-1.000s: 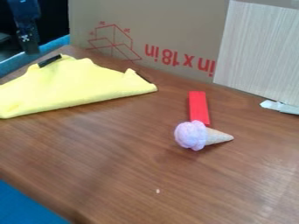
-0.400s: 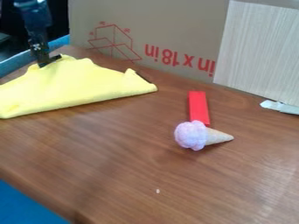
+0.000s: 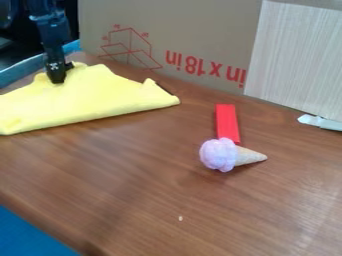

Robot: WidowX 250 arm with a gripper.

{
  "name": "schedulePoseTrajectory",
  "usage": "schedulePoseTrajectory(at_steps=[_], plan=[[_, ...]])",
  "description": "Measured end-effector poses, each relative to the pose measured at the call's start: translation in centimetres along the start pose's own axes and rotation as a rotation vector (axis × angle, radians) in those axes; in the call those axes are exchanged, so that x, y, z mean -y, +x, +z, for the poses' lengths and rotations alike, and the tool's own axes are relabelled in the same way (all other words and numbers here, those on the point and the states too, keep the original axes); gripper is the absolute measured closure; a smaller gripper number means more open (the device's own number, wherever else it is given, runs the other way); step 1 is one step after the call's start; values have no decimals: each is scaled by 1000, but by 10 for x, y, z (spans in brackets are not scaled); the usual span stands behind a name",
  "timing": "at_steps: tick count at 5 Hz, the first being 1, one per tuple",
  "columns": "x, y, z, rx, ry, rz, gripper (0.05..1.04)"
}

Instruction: Unfold the cloth from top left to bottom right

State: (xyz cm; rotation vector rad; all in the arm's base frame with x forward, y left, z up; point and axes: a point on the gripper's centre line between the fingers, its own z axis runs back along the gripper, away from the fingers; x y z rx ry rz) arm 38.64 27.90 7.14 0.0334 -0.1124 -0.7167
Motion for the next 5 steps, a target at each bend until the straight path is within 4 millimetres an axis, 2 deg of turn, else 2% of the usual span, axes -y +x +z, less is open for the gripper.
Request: schedulePoseTrajectory(at_steps=[2,3,4,5], plan=[[-1,6,-1,-12,14,13,693],[-2,4,-3,-22,26,12,906],[-2,4,-3,-25,28,12,998],[-1,3,-4,-29,18,16,1005]])
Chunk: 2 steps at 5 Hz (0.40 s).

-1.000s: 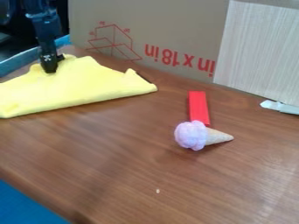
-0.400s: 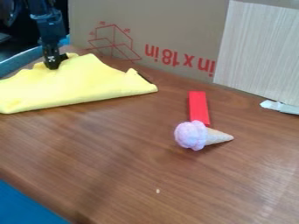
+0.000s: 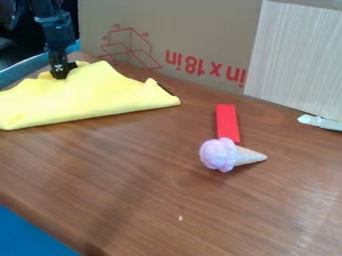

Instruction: Unfold the cloth from top left to bottom right

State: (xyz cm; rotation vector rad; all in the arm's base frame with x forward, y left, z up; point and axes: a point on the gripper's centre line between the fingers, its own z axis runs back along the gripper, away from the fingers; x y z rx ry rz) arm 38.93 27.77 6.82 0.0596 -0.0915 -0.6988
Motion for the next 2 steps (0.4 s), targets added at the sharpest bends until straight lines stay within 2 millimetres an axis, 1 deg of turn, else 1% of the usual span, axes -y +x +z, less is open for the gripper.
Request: schedulePoseTrajectory(at_steps=[1,2], plan=[[4,2,1,25,-26,-1,1005],[4,-2,34,84,3,5,1005]])
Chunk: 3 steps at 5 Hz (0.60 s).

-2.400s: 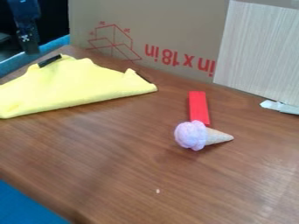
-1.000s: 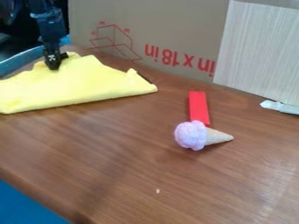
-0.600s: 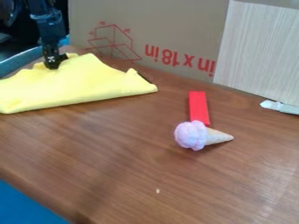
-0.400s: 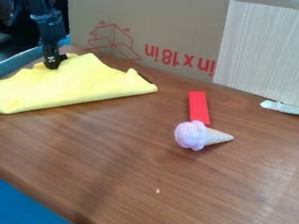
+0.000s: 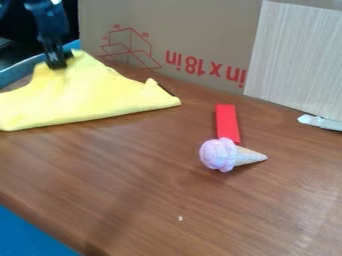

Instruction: Unfold the cloth from top left to bottom right

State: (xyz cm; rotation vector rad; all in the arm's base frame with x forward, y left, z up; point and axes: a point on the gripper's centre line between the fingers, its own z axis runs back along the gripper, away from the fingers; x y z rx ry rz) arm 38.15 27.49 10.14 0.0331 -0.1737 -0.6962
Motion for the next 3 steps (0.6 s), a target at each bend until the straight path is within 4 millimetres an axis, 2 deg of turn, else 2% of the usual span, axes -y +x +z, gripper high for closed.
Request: schedulePoseTrajectory(at_steps=[1,3], plan=[[3,-7,20,46,8,-8,1005],[7,-11,12,40,-11,-15,1005]])
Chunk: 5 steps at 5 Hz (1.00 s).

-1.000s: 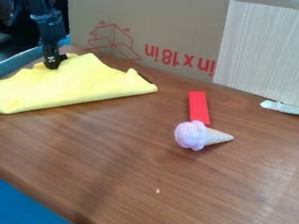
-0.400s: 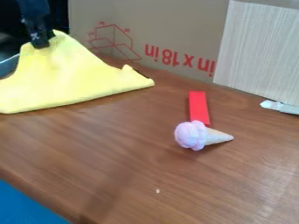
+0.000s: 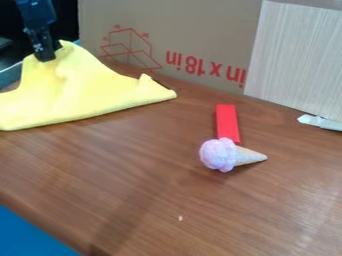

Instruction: Unfold the cloth from top left to bottom right

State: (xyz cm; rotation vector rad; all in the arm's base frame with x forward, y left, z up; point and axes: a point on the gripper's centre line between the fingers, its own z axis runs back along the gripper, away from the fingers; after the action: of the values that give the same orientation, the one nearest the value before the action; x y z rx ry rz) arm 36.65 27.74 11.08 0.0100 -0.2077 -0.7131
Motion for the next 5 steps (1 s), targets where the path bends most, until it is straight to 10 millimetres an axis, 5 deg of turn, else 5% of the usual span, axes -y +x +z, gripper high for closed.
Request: schedulePoseTrajectory(at_steps=[1,2,4,5], plan=[[0,0,0,-2,0,0,1005],[20,3,27,2,84,-23,1005],[105,30,49,-31,237,-168,1005],[129,26,32,-69,261,-206,1005]])
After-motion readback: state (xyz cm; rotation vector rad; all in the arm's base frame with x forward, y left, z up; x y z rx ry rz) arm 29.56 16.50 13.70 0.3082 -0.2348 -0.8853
